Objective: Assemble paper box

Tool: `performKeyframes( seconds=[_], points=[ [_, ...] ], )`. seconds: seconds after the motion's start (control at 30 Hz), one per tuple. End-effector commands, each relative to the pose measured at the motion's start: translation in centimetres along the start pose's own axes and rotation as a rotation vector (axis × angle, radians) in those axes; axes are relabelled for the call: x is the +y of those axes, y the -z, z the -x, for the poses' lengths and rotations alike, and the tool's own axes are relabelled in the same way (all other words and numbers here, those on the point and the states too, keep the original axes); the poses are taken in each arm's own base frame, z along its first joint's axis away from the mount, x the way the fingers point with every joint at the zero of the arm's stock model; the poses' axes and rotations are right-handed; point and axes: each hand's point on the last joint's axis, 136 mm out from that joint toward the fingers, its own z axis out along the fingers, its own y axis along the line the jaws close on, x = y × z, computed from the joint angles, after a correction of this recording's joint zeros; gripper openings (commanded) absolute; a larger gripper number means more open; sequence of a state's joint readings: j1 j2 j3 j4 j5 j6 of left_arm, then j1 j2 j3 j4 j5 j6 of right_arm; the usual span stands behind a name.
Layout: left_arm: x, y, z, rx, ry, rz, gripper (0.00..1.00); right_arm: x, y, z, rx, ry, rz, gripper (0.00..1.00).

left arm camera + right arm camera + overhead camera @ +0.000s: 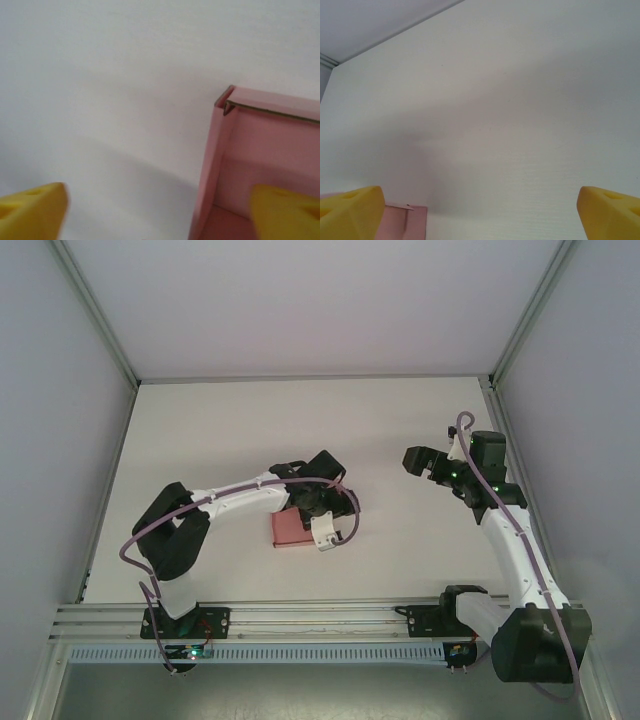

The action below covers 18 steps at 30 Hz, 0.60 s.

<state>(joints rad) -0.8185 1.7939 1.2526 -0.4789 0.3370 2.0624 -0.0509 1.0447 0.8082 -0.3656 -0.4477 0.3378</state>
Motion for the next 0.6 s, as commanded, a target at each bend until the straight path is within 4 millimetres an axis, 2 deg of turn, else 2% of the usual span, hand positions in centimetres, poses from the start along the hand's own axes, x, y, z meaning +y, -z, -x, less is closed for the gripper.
performKeyframes(
  seconds=[0.0,0.1,0.23,0.3,0.37,0.4,0.47,0.5,0.57],
  points=[
    [3.2,2.4,1.9,-0.053,-0.207,0.125,1.0,0.3,-0.2,0.2,-0.007,0.002,0.038,0.98],
    [5.7,4.7,2.3,-0.046,-0.06,0.239,1.0,1.3,-0.1,0.9,-0.031,0.043,0.085,0.98],
    [9.8,9.6,1.9,-0.026,0.189,0.42,1.0,2.6,-0.2,1.5,-0.061,0.115,0.12,0.98],
    [10.9,11.8,0.4,0.044,0.36,0.473,1.0,3.8,-0.4,1.9,-0.079,0.177,0.14,0.98],
    [11.9,14.7,-3.3,0.189,0.658,0.535,1.0,4.6,-1.0,2.0,-0.089,0.251,0.127,0.98],
    [11.9,16.8,-6.1,0.292,0.866,0.596,1.0,4.9,-1.4,2.0,-0.092,0.293,0.106,0.98],
    [10.2,20.6,-10.3,0.455,1.187,0.713,1.0,5.2,-2.3,2.0,-0.102,0.351,0.076,0.98],
    [8.8,22.3,-11.8,0.507,1.342,0.794,1.0,5.5,-2.9,2.1,-0.107,0.38,0.07,0.98],
    [6.0,24.3,-13.3,0.518,1.578,0.921,1.0,6.5,-4.1,2.2,-0.107,0.429,0.086,0.98]
  ],
)
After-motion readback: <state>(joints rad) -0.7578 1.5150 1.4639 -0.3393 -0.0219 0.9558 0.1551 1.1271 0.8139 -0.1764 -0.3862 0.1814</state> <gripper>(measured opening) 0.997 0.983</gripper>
